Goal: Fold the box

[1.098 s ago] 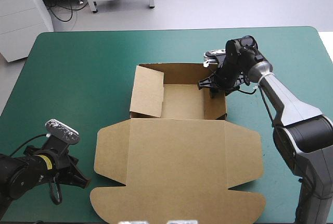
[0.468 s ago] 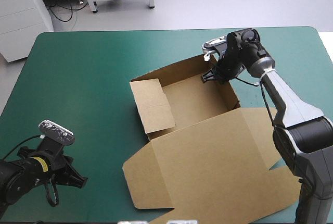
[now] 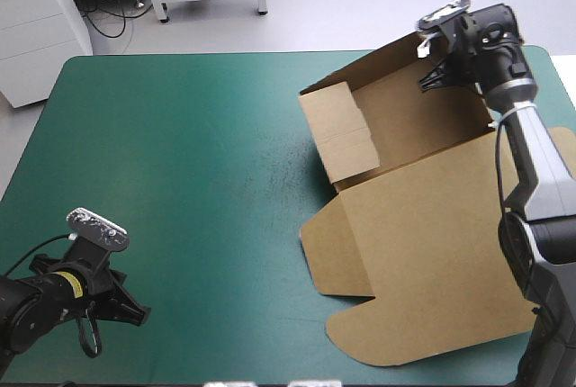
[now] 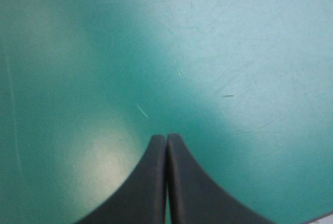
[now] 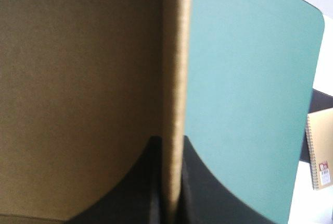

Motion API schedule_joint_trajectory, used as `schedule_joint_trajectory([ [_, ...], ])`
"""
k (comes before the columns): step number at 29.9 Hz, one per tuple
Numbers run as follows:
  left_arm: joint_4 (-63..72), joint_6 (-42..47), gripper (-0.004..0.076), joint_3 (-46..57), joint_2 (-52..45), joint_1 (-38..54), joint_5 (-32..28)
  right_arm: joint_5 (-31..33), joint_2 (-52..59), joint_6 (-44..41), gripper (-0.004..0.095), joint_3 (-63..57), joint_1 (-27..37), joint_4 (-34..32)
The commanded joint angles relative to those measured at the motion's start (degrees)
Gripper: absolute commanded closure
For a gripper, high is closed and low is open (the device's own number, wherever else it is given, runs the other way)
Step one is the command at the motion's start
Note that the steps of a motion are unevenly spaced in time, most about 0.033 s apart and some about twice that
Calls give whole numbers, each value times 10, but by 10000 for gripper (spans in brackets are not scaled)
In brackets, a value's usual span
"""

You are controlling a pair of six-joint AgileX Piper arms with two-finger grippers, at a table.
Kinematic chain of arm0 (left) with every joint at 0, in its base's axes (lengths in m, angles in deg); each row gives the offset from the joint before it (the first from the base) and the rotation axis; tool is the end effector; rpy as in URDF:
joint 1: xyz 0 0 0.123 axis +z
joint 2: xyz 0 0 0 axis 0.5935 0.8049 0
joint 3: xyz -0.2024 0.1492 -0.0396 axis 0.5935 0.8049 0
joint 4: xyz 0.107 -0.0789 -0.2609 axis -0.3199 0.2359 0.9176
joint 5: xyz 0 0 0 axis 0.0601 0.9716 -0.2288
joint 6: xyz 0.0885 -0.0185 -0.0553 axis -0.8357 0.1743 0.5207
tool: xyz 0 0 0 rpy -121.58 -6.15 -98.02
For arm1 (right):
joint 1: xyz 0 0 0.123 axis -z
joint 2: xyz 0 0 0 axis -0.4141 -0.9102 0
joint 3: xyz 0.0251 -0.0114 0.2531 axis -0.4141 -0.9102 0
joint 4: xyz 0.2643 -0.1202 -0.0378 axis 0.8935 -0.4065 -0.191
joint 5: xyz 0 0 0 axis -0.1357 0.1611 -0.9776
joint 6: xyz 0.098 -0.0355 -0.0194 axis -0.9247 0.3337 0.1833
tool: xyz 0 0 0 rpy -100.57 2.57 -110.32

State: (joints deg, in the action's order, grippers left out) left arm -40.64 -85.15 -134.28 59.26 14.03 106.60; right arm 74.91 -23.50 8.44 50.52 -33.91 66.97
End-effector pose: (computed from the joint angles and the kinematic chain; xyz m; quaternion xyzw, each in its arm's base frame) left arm 0.1669 -0.0585 0.2885 0.2213 0.9391 0.0045 0.2628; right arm 0.4612 0.0457 0.3608 -0.1789 0.9233 -0.1614 0.2992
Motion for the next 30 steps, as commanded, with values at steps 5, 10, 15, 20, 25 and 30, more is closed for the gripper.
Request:
schedule_joint_trajectory([
  [5, -1, 7, 756, -13, -1, -1, -19, -37, 27, -1, 931, 21, 129, 7],
  [10, -1, 7, 756, -13, -1, -1, -23, -56, 12, -54, 931, 21, 216, 18],
  [15, -1, 7, 756, -13, -1, -1, -23, -70, -4, -54, 931, 21, 278, 64],
  [20, -1, 7, 756, -13, -1, -1, -23, -59, -23, -49, 926, 21, 319, 87],
  [25, -1, 7, 756, -13, -1, -1, -23, -50, -41, -49, 790, 21, 338, 109],
  [30, 0, 7, 756, -13, -1, -1, -25, -52, -42, -49, 294, 23, 341, 114],
])
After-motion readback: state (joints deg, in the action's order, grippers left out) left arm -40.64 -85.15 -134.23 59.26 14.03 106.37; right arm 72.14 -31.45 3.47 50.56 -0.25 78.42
